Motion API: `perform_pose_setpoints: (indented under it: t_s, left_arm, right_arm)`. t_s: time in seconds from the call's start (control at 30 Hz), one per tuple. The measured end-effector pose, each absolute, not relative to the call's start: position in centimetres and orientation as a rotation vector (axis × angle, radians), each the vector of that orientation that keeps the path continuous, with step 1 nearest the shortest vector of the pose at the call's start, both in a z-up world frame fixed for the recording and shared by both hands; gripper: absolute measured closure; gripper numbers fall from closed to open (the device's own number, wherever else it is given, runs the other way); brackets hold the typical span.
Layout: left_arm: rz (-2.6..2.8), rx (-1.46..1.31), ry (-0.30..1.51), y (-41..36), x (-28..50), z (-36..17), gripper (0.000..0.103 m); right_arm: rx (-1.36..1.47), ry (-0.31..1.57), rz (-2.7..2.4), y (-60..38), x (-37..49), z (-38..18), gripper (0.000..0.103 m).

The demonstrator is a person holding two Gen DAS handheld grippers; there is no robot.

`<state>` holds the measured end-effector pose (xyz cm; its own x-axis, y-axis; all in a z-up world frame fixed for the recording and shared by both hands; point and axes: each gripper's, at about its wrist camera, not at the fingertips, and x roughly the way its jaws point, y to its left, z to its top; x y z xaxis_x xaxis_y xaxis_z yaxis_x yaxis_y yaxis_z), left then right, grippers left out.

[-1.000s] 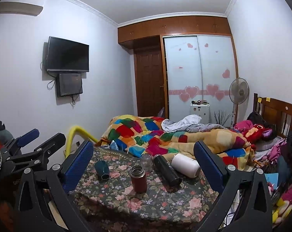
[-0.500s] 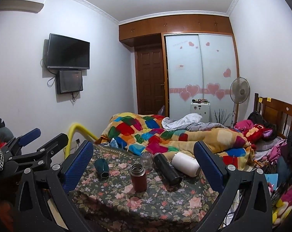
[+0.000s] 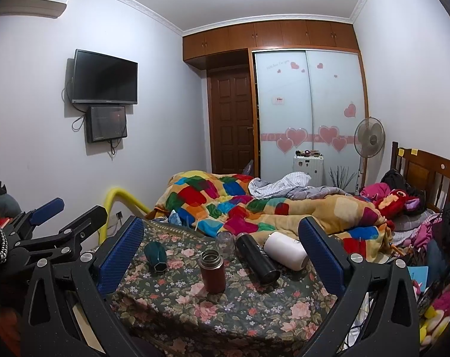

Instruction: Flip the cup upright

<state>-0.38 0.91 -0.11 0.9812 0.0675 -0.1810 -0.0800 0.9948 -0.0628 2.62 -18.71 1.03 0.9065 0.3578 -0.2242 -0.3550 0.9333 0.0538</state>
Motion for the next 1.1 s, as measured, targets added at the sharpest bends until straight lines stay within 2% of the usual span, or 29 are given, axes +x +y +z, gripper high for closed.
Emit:
perform_pose_setpoints:
  t_s: [1.1]
  left_arm:
    - [0.040,-0.065,0.186,-0.01,-0.19,-0.36,0.000]
  right_arm:
    - [0.013,0.235,0.361,-18.68,2.71,1.03,0.000]
